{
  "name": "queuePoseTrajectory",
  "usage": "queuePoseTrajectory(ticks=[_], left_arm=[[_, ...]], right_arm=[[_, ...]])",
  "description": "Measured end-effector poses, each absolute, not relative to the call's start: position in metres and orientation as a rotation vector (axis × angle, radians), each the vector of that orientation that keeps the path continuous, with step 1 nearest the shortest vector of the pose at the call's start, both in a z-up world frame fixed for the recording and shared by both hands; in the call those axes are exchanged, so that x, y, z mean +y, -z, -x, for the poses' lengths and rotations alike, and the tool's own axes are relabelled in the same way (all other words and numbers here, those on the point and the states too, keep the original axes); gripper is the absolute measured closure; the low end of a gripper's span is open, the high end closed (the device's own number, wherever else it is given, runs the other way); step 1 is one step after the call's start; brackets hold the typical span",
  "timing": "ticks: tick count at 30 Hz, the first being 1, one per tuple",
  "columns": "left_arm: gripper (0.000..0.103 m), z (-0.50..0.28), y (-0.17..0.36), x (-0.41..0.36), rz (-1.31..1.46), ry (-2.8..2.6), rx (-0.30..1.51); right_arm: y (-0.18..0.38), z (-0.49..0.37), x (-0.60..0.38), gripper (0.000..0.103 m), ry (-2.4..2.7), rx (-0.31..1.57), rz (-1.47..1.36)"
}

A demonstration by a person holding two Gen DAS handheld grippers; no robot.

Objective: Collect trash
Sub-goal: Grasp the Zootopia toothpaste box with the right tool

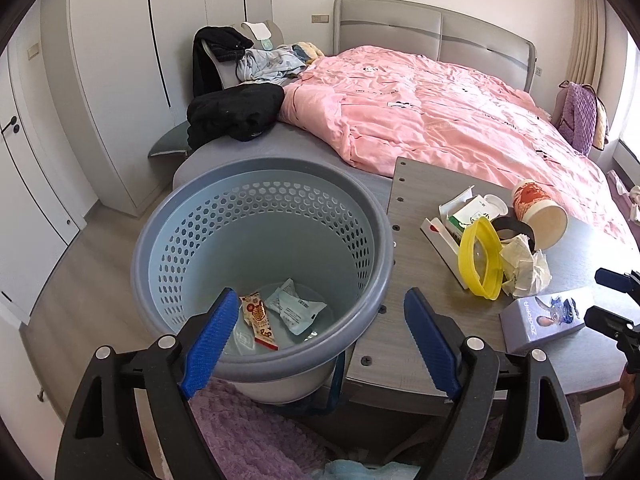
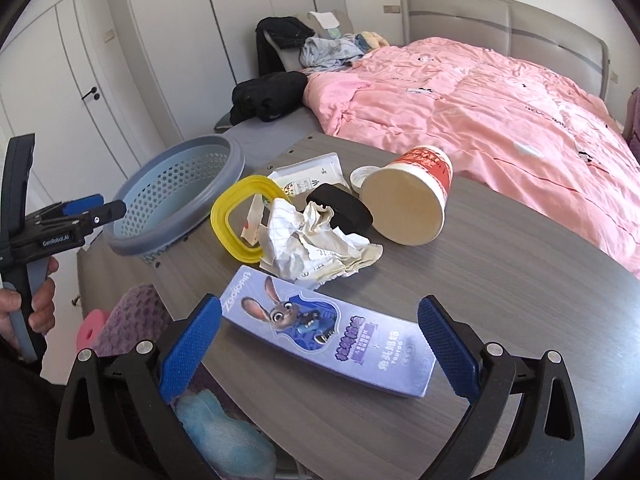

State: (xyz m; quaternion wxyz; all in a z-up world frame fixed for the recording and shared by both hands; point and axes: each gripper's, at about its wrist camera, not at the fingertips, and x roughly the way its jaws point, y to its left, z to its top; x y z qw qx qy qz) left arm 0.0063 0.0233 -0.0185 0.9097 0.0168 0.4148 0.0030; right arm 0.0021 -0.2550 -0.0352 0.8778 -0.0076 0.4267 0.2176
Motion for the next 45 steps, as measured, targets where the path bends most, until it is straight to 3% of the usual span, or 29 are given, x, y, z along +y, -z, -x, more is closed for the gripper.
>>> queuePoseTrajectory(ticks=[18,33,39,45], left_arm=[[0.022,-0.007,0.015,-0.021,-0.125,-0.025,0.858],[0.022,-0.006,0.021,-0.023,-0.112,-0.006,0.871],[0.022,-0.004,0.02,-0.02,-0.096,-0.005,0.868],[0.022,-0.006,0.023,-0.022,-0.089,0.008,0.875]], right_arm=[[0.059,-0.017,-0.262,0.006,-0.708,1.045,0.083],[0.07,0.0,-0.228,0.008,-0.674,1.041,0.119],[0.077,-0.005,-0.213,0.028,-0.647,1.037,0.216],[0.075,0.008,-0.209,0.057,-0.624,1.0,0.236]])
